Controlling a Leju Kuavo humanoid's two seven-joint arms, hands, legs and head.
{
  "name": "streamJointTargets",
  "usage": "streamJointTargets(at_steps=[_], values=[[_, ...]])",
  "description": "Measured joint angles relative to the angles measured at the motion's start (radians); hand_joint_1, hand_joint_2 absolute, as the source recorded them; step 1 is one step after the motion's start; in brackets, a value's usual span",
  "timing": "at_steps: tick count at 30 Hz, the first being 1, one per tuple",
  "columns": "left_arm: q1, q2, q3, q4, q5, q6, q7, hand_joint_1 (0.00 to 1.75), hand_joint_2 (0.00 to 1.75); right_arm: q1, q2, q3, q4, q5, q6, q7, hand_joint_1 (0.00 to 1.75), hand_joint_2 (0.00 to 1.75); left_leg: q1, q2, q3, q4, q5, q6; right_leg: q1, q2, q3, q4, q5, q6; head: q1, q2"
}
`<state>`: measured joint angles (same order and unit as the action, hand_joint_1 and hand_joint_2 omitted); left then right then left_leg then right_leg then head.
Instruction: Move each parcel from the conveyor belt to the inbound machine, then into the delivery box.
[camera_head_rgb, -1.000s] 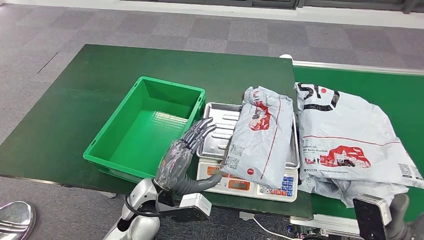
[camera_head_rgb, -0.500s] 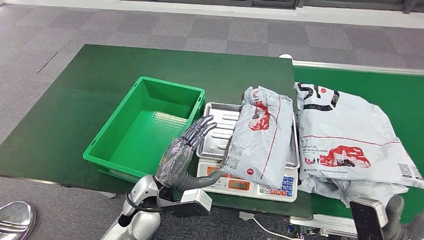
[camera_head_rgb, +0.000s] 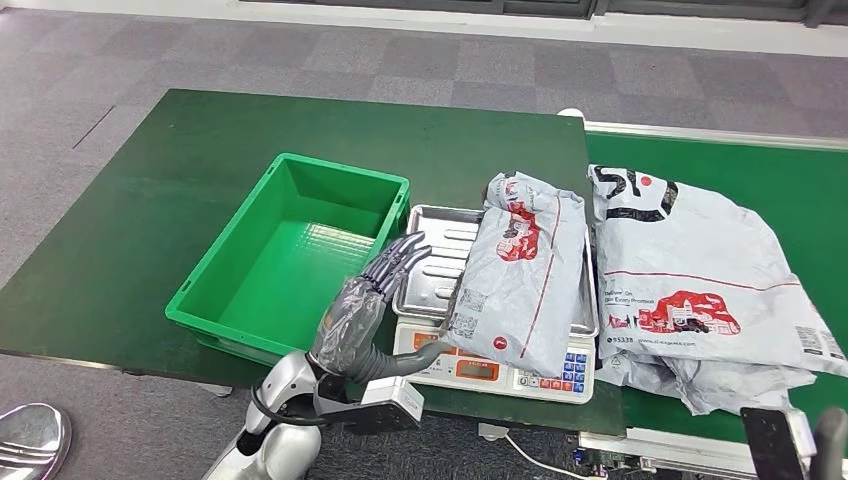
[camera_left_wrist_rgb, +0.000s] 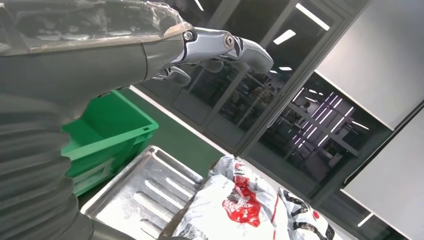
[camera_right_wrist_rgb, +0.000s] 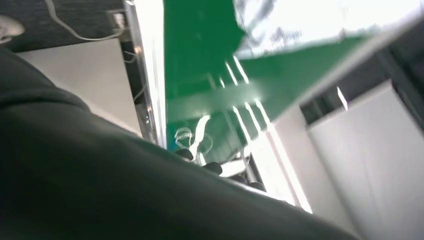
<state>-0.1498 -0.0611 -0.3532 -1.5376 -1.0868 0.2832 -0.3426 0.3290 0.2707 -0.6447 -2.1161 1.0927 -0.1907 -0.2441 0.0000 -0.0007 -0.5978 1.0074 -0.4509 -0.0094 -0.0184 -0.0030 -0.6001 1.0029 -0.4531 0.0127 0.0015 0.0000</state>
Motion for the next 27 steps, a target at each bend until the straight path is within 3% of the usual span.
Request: streamJointTargets(at_steps=[5,11,17,27], values=[[0.023,0.003,0.002,-0.012,-0.001,0.004,-0.004,0.0,1.75,0.001,-0.023,0.036,0.023,-0.053,0.113,-0.045,0.0,0.0,0.0,0.0,0.0,0.0,0.0,0.0,0.0,-0.001,0.001,0.0,0.0,0.0,0.0,0.0],[0.037,0.006,0.014,-0.025,0.001,0.0,-0.018,0.0,1.75,0.002,-0.116,0.215,0.066,-0.242,0.178,-0.157,0.0,0.0,0.0,0.0,0.0,0.0,0.0,0.0,0.0,-0.001,0.001,0.0,0.0,0.0,0.0,0.0],[0.04,0.007,0.019,-0.028,0.001,-0.006,-0.023,0.0,1.75,-0.002,-0.149,0.277,0.081,-0.226,0.14,-0.118,0.0,0.0,0.0,-0.001,0.0,0.0,0.0,0.0,0.0,-0.002,0.001,0.0,0.0,0.0,0.0,0.0],[0.039,0.007,0.02,-0.031,0.0,-0.012,-0.023,0.0,1.75,-0.018,-0.176,0.301,0.109,-0.234,0.164,-0.097,0.0,0.0,0.0,-0.001,0.0,0.0,0.0,0.0,0.0,-0.002,0.001,0.0,0.0,0.0,0.0,0.0]])
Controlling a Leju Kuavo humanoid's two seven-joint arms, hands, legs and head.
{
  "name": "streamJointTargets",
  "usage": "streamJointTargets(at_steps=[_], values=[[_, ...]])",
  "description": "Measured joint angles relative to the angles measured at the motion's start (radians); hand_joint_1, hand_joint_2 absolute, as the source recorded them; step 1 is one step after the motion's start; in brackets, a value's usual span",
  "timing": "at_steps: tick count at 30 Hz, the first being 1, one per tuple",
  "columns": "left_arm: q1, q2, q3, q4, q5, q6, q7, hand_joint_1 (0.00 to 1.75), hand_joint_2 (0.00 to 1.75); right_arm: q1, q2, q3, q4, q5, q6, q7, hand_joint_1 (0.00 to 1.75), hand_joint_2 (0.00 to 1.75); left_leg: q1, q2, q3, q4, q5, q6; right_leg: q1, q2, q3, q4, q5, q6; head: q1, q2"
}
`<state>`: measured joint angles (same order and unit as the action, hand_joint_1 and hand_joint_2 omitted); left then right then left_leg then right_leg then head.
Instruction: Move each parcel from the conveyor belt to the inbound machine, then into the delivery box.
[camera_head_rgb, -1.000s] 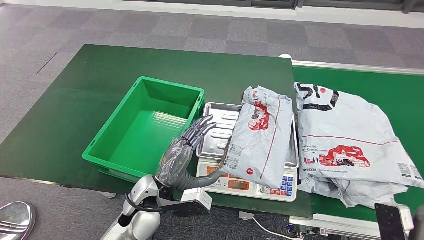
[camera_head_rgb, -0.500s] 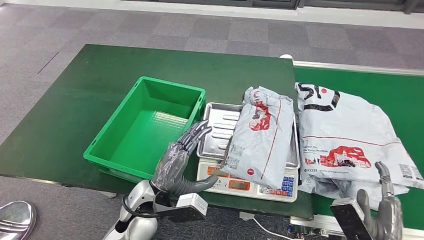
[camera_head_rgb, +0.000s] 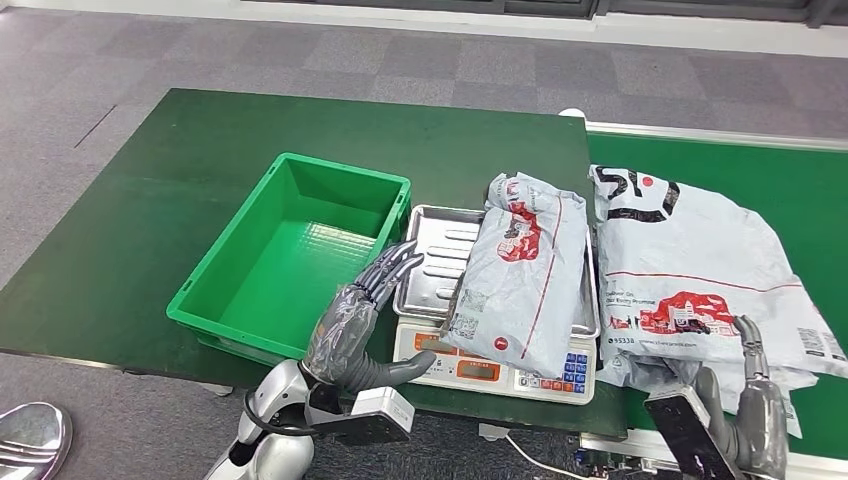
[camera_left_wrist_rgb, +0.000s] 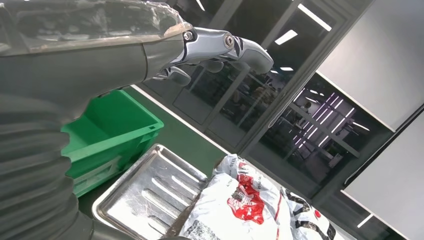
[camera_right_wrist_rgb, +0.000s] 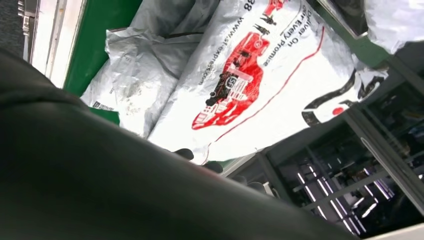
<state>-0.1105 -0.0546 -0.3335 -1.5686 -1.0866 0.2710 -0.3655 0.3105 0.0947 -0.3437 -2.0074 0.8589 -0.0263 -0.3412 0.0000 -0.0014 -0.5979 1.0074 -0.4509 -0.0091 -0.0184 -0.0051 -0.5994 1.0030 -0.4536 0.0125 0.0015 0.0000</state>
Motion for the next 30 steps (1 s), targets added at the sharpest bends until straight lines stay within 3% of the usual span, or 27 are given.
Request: streamJointTargets(at_steps=[8,17,30], values=[[-0.005,0.0,0.0,0.0,0.0,-0.007,0.005,0.0,1.75,-0.002,-0.027,0.013,0.043,0.109,0.023,0.101,0.0,0.0,0.0,0.0,0.0,0.0,0.0,0.0,0.0,0.0,0.0,0.0,0.0,0.0,0.0,0.0],[-0.002,-0.004,0.0,-0.003,-0.003,-0.009,0.012,0.0,1.75,-0.001,-0.028,0.013,0.036,0.144,-0.103,0.153,0.0,0.0,0.0,0.0,0.0,0.0,0.0,0.0,0.0,0.0,0.0,0.0,0.0,0.0,0.0,0.0],[0.017,-0.009,0.002,-0.011,-0.014,-0.007,0.0,0.0,1.75,0.003,-0.019,0.013,0.022,0.1,-0.197,0.093,0.0,0.0,0.0,0.0,0.0,0.0,0.0,0.0,0.0,0.0,0.0,0.0,0.0,0.0,0.0,0.0]])
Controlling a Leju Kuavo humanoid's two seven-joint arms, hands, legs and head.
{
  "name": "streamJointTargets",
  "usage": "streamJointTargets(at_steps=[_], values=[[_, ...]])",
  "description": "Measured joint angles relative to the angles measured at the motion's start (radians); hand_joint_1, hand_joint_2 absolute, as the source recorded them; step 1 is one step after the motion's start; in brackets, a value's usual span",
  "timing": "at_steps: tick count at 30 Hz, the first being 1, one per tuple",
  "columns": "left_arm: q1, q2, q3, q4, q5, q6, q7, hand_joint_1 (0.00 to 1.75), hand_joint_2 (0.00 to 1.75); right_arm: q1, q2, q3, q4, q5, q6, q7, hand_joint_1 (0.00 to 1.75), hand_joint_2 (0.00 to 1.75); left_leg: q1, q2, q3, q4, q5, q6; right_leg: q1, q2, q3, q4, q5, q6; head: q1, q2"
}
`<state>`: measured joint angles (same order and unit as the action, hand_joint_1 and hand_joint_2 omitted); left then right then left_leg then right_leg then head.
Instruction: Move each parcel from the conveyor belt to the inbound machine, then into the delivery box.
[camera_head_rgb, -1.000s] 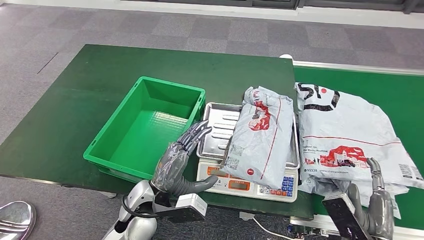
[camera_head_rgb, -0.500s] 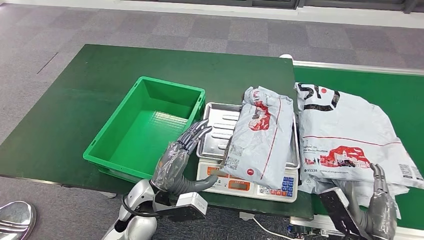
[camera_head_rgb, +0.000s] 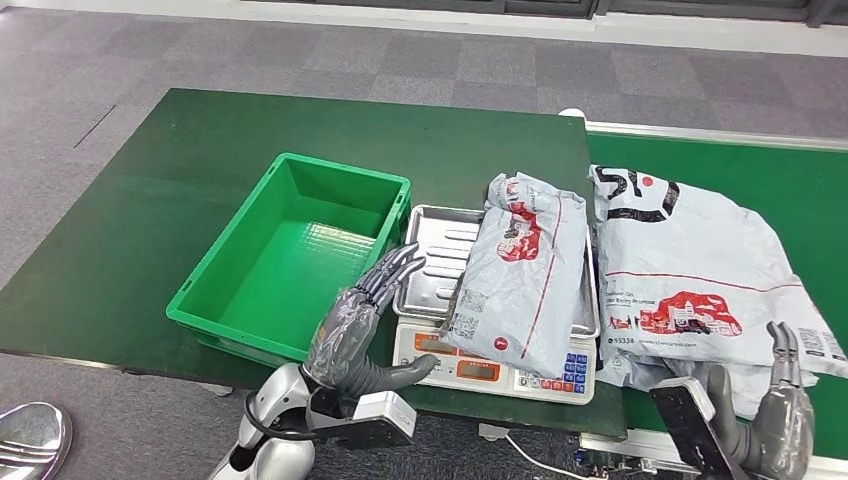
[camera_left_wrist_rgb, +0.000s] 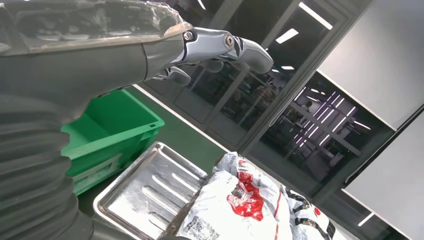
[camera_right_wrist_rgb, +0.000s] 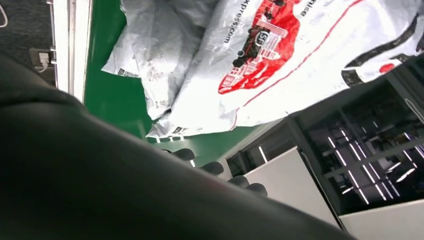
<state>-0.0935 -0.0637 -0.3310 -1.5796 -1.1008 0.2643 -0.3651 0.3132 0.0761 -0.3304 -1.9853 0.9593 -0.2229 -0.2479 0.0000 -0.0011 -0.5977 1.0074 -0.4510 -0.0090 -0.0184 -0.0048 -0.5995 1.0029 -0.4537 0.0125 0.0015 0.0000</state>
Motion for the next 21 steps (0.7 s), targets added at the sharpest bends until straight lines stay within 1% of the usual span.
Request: streamJointTargets(at_steps=[2,6,8,18,21], values=[[0.001,-0.001,0.001,0.0,0.001,0.0,-0.005,0.0,1.75,0.0,0.003,0.0,-0.008,-0.023,-0.045,-0.022,0.0,0.0,0.0,0.0,0.0,0.0,0.0,0.0,0.0,0.0,0.0,0.0,0.0,0.0,0.0,0.0],[0.0,-0.006,0.006,0.005,0.002,0.001,-0.012,0.0,1.75,0.002,0.016,0.0,-0.049,-0.117,-0.224,-0.119,0.0,0.0,0.0,0.0,0.0,0.0,0.0,0.0,0.0,0.0,0.0,0.0,0.0,0.0,0.0,0.0],[0.0,-0.007,0.006,0.008,0.002,0.001,-0.014,0.0,1.75,0.003,0.022,0.0,-0.07,-0.144,-0.271,-0.145,0.0,0.0,0.0,0.0,0.0,0.0,0.0,0.0,0.0,0.0,0.0,0.0,0.0,0.0,0.0,0.0],[0.0,-0.008,0.006,0.012,0.002,0.001,-0.015,0.0,1.75,0.008,0.035,0.0,-0.104,-0.159,-0.29,-0.157,0.0,0.0,0.0,0.0,0.0,0.0,0.0,0.0,0.0,0.001,0.0,0.0,0.0,0.0,0.0,0.0],[-0.001,-0.009,0.006,0.014,0.005,-0.001,-0.014,0.0,1.75,0.008,0.038,0.0,-0.108,-0.178,-0.308,-0.171,0.0,0.0,0.0,0.0,0.0,0.0,0.0,0.0,0.0,0.001,0.0,0.0,0.0,0.0,0.0,0.0]])
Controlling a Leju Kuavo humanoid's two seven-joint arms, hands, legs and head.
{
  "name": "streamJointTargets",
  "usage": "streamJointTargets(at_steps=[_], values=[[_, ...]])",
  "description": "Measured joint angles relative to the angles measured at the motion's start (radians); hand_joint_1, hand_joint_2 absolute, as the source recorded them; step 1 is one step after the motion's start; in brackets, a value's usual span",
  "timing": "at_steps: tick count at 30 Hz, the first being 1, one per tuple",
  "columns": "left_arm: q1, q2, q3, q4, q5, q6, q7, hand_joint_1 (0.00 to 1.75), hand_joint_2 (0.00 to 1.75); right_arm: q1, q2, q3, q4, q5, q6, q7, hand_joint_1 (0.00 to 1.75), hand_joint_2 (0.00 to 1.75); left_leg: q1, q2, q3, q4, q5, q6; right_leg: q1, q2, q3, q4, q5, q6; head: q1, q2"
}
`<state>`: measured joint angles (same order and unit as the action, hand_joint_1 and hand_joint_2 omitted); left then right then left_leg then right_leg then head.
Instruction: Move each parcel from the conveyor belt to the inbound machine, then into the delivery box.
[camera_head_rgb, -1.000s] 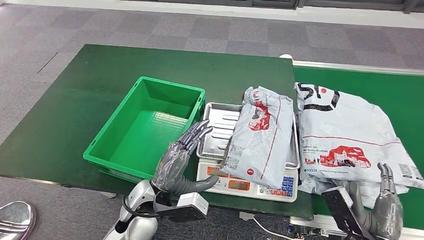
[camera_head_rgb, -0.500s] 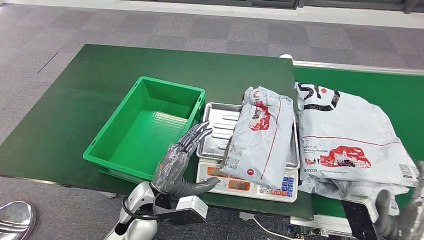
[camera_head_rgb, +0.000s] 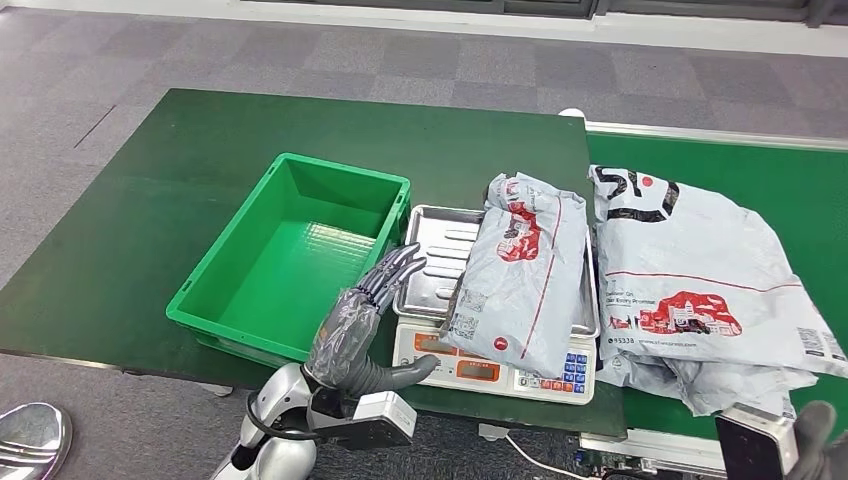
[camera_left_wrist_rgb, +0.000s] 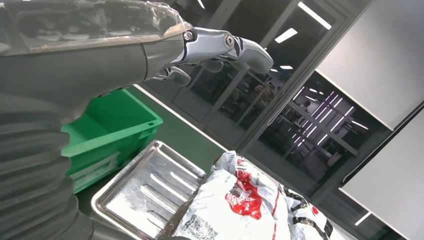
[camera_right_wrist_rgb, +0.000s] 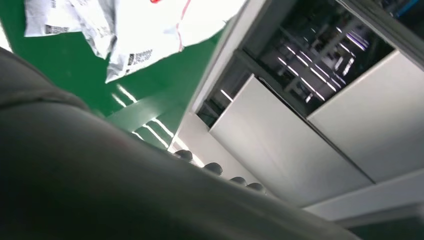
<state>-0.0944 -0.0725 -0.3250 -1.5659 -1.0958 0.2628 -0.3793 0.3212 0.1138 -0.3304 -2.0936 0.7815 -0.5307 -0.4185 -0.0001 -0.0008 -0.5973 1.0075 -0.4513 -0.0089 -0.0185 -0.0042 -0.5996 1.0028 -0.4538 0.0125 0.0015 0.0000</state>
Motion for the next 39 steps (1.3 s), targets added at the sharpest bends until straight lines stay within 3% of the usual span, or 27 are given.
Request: streamJointTargets(at_steps=[6,15,21,26,31,39], values=[[-0.037,-0.012,-0.003,0.04,-0.02,-0.038,0.024,0.0,1.75,-0.004,0.003,0.0,-0.004,0.008,0.015,0.018,0.0,0.0,0.0,0.0,0.0,0.0,0.0,0.0,0.0,0.0,0.0,0.0,0.0,0.0,0.0,0.0],[-0.214,-0.055,-0.094,0.253,-0.138,-0.104,0.091,0.0,1.75,-0.037,0.003,0.035,0.008,0.054,0.032,0.042,0.0,0.0,0.0,-0.001,0.001,0.0,0.001,0.0,0.0,-0.001,0.001,0.0,0.001,0.001,0.0,0.0],[-0.416,-0.125,-0.175,0.509,-0.263,-0.07,0.169,0.0,1.75,-0.061,0.003,0.06,0.022,0.062,0.027,0.043,0.0,0.0,0.0,-0.001,0.001,0.001,0.002,0.0,0.0,-0.001,0.001,0.0,0.001,0.001,0.0,0.0],[-0.602,-0.207,-0.249,0.73,-0.318,-0.115,0.179,0.0,1.75,-0.081,0.003,0.071,0.04,0.063,0.019,0.044,0.0,0.0,0.0,-0.002,0.001,0.001,0.002,0.0,-0.001,-0.001,0.001,0.0,0.002,0.002,0.0,0.0],[-0.717,-0.261,-0.348,0.834,-0.229,-0.202,0.174,0.0,1.75,-0.077,0.003,0.072,0.053,0.049,-0.005,0.043,0.0,0.0,0.0,-0.002,0.0,0.001,0.001,0.0,-0.001,-0.001,0.001,0.0,0.002,0.002,0.0,0.0],[-0.837,-0.282,-0.587,0.908,0.021,-0.325,0.223,0.0,1.75,-0.049,0.003,0.072,0.065,0.016,-0.016,0.013,0.0,0.0,0.0,-0.002,0.0,0.001,0.001,0.0,0.0,-0.001,0.001,0.0,0.001,0.001,0.0,0.0]])
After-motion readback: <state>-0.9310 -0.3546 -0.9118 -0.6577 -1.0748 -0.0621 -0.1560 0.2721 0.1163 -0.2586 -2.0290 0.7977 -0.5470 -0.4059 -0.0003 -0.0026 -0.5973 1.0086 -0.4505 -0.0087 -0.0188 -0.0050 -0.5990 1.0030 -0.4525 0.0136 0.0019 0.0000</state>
